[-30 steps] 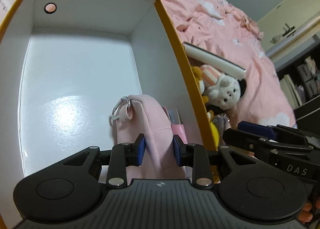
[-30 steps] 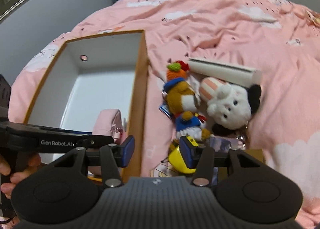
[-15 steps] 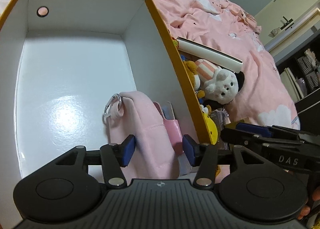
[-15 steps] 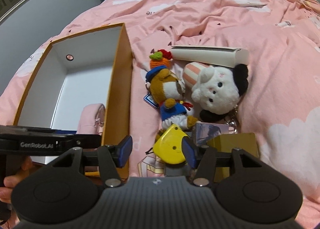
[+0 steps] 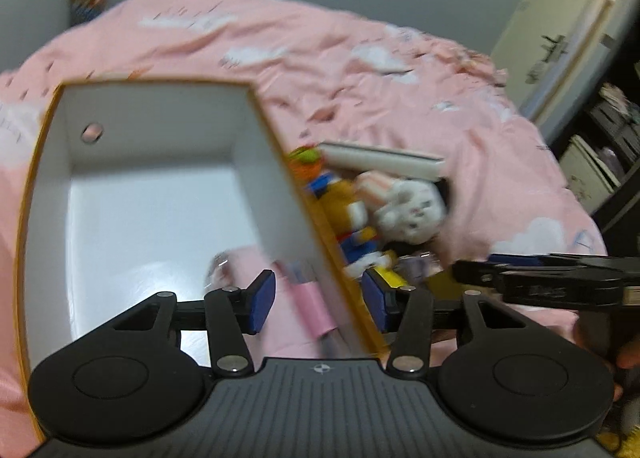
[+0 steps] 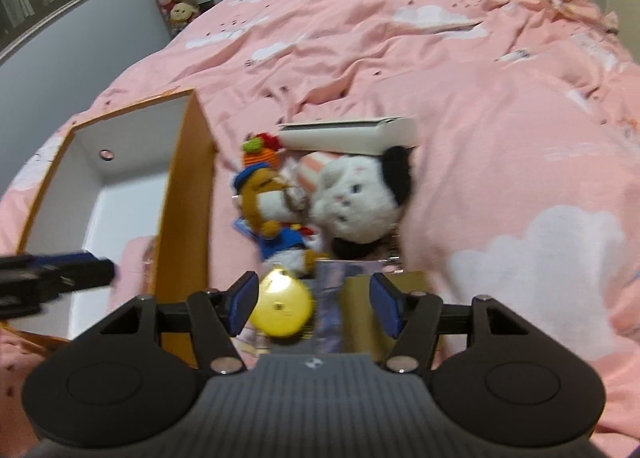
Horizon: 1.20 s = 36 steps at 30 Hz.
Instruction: Organize objects
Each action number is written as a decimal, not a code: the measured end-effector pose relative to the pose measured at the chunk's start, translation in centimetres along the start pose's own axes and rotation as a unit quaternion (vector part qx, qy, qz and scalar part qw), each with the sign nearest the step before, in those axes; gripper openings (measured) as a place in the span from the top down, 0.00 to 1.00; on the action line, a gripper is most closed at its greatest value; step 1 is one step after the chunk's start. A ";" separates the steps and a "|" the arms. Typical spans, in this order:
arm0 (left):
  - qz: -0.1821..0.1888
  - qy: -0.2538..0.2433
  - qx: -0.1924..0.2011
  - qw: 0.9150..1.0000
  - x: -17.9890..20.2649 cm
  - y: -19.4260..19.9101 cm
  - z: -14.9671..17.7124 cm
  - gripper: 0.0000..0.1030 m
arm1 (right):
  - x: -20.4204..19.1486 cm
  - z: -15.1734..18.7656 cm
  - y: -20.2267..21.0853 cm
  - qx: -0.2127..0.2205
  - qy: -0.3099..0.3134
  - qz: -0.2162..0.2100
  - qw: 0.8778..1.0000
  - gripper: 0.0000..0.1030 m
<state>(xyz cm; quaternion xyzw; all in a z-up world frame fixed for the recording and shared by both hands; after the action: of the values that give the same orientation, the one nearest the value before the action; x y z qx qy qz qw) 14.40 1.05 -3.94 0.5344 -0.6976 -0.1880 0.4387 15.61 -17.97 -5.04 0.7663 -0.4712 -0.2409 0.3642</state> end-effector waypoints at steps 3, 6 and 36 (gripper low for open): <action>0.027 -0.025 -0.002 0.999 2.7 0.2 0.4 0.56 | 1.2 0.8 0.3 0.001 0.008 0.027 1.000 0.39; 0.047 -0.047 -0.021 0.998 5.3 -0.9 1.1 0.63 | 1.9 1.9 0.1 -0.010 0.013 0.034 0.999 0.40; -0.079 -0.193 -0.108 0.972 8.9 -10.1 5.3 0.64 | 4.0 4.3 -1.5 -0.021 0.014 0.005 1.000 0.37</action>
<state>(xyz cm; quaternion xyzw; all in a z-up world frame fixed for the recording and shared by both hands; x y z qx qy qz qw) 15.63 -11.80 -10.55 0.4912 -0.7002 -0.3958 0.3343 15.09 -22.53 -8.99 0.7594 -0.4646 -0.2382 0.3881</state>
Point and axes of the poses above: each gripper's, at about its wrist camera, not at the fingertips, and y roughly against the way its jaws point, x to its right, z to its underside, the point moved 6 cm from there along -y, roughly the way its jaws point, and after that the axes turned 11 degrees about y, right-handed, at the moved point
